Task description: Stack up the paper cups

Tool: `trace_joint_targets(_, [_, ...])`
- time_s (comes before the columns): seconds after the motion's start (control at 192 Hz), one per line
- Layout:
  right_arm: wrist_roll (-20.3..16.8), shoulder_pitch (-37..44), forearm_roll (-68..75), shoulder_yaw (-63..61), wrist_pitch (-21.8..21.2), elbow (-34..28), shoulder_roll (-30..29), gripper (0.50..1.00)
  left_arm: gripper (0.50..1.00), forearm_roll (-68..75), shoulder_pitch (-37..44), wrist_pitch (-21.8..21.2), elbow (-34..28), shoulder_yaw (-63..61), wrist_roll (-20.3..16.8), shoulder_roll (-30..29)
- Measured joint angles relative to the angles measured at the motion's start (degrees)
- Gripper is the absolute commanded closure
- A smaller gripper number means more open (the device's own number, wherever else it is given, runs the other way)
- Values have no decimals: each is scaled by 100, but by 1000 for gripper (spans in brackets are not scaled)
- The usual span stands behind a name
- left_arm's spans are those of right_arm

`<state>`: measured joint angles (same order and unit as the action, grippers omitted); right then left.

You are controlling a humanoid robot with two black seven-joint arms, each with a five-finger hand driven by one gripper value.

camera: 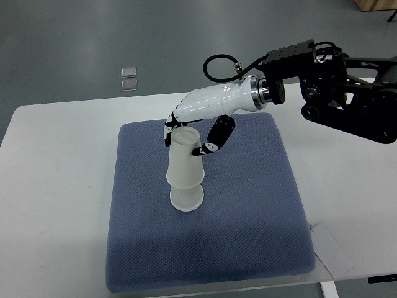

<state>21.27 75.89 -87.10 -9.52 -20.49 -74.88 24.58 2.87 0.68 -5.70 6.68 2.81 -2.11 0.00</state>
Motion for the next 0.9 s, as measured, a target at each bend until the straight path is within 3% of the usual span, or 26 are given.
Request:
trace_joint_targets(0.146, [-1,-119,29,-13,134,1,-36,644,500,-1,0,0,0,0,0,0])
trace_joint_targets(0.282, [-9,-196,50,-18,270,10,-50,630,500,-2,0,0,0,0,0,0])
trace_joint_targets(0.329, [-10,-206,55,-22,282,14,-50,603,500,-2,0,0,0,0,0,0])
trace_joint_targets(0.679, [-9,-229,93,-148,293,153,39,603,500,0,-5,0,0,0,0,0])
trace_joint_targets(0.898, [-24,-598,842,-1052,307,1084,-5,603,500,1,-1,-2,0,0,0,0])
